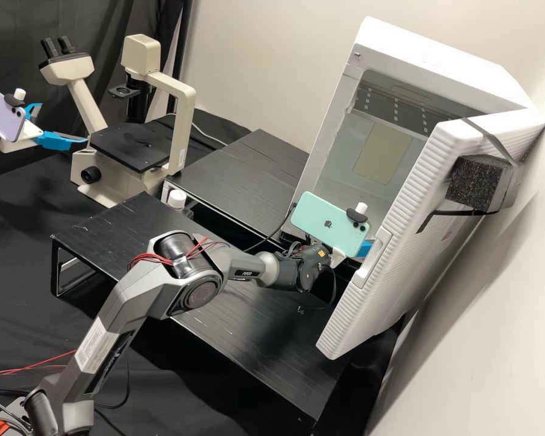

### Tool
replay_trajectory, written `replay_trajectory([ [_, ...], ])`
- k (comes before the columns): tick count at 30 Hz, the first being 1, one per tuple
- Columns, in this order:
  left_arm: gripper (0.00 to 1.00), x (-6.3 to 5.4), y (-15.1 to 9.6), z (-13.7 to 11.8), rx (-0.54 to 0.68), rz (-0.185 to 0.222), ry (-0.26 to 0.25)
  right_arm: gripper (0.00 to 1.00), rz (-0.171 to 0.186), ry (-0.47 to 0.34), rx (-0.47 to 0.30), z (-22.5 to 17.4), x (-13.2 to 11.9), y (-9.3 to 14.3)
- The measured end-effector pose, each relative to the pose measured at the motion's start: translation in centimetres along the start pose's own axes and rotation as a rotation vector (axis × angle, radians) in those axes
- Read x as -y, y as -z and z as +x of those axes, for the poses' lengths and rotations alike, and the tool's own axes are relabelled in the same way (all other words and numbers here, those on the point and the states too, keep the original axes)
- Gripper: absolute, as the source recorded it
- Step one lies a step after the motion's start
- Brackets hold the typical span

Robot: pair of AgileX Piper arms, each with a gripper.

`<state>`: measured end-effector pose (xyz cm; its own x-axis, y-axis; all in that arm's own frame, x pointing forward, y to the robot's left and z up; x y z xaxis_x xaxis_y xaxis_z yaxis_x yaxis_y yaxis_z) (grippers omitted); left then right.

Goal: Take out the petri dish and place it under the microscope.

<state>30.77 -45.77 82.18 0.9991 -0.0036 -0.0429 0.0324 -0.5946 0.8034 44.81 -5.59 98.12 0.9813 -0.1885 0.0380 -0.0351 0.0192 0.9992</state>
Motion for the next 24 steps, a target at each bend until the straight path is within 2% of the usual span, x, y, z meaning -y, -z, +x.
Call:
replay_trajectory([
  [19,1.0,0.0,0.0,0.0,0.0,0.0,0.0,0.0,0.006,0.006,-0.009,0.14,0.42,0.48],
  [24,1.0,0.0,0.0,0.0,0.0,0.0,0.0,0.0,0.026,-0.001,-0.009,0.16,0.39,0.53],
])
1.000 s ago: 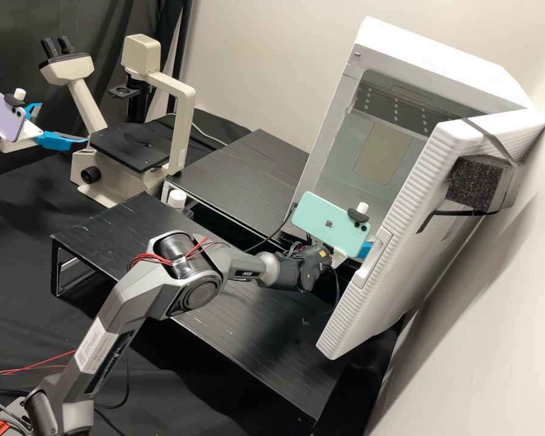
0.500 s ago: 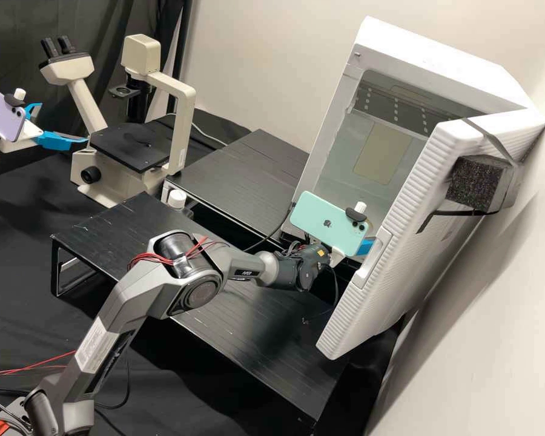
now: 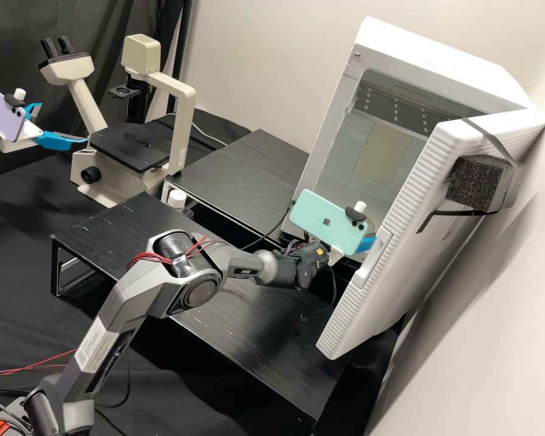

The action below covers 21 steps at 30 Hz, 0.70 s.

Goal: Take out the petri dish and place it under the microscope.

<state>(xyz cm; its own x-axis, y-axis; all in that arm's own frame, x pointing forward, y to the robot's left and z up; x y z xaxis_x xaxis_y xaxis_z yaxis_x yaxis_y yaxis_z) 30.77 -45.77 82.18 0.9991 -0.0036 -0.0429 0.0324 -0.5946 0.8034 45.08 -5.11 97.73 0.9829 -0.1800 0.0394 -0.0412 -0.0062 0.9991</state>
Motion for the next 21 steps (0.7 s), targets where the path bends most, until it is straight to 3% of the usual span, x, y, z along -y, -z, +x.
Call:
replay_trajectory([
  [21,1.0,0.0,0.0,0.0,0.0,0.0,0.0,0.0,0.019,-0.004,-0.004,0.02,0.14,0.26],
])
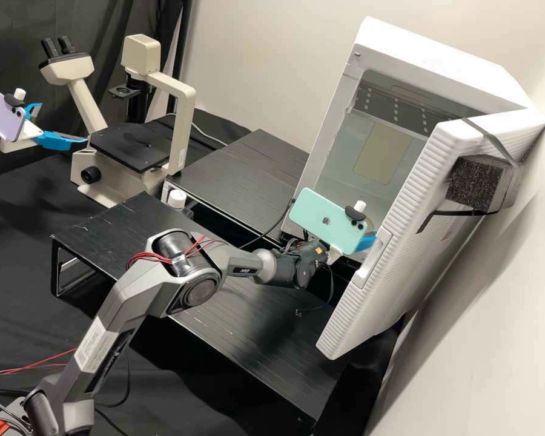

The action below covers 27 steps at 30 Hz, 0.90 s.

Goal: Take out the petri dish and place it under the microscope.

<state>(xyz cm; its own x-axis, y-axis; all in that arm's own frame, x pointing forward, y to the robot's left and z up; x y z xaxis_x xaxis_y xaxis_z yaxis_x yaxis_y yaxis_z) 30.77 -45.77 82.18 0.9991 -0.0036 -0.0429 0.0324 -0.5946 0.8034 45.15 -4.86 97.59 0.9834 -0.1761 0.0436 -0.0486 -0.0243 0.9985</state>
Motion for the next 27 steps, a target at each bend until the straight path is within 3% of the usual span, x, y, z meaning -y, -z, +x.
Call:
replay_trajectory([
  [19,1.0,0.0,0.0,0.0,0.0,0.0,0.0,0.0,0.01,-0.063,-0.014,-3.6,-2.6,-0.8],
  [27,1.0,0.0,0.0,0.0,0.0,0.0,0.0,0.0,0.013,-0.094,-0.056,-5.3,-3.4,-0.7],
])
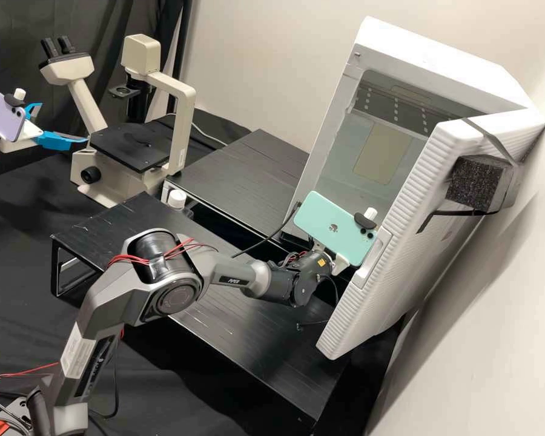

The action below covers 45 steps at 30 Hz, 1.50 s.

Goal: Take out the petri dish and place it under the microscope.

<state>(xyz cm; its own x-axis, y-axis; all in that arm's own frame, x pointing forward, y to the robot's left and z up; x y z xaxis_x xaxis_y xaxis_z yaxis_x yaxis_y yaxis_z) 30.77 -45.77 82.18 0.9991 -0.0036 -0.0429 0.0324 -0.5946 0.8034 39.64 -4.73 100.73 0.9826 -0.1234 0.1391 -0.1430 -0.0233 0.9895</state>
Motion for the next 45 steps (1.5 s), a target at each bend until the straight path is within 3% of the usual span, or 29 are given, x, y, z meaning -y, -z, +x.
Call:
replay_trajectory([
  [8,1.0,0.0,0.0,0.0,0.0,0.0,0.0,0.0,0.021,0.008,0.0,-2.9,0.5,-0.3],
  [18,1.0,0.0,0.0,0.0,0.0,0.0,0.0,0.0,0.058,0.051,-0.014,-9.1,3.2,0.2],
  [24,1.0,0.0,0.0,0.0,0.0,0.0,0.0,0.0,0.048,0.076,-0.074,-14.0,4.8,0.9],
  [30,1.0,0.0,0.0,0.0,0.0,0.0,0.0,0.0,0.027,0.035,-0.188,-18.4,5.2,2.0],
  [35,1.0,0.0,0.0,0.0,0.0,0.0,0.0,0.0,-0.003,0.024,-0.324,-21.2,6.1,4.6],
  [40,1.0,0.0,0.0,0.0,0.0,0.0,0.0,0.0,-0.027,0.151,-0.554,-22.8,9.0,9.5],
  [45,1.0,0.0,0.0,0.0,0.0,0.0,0.0,0.0,-0.006,0.346,-0.675,-23.5,12.6,12.9],
])
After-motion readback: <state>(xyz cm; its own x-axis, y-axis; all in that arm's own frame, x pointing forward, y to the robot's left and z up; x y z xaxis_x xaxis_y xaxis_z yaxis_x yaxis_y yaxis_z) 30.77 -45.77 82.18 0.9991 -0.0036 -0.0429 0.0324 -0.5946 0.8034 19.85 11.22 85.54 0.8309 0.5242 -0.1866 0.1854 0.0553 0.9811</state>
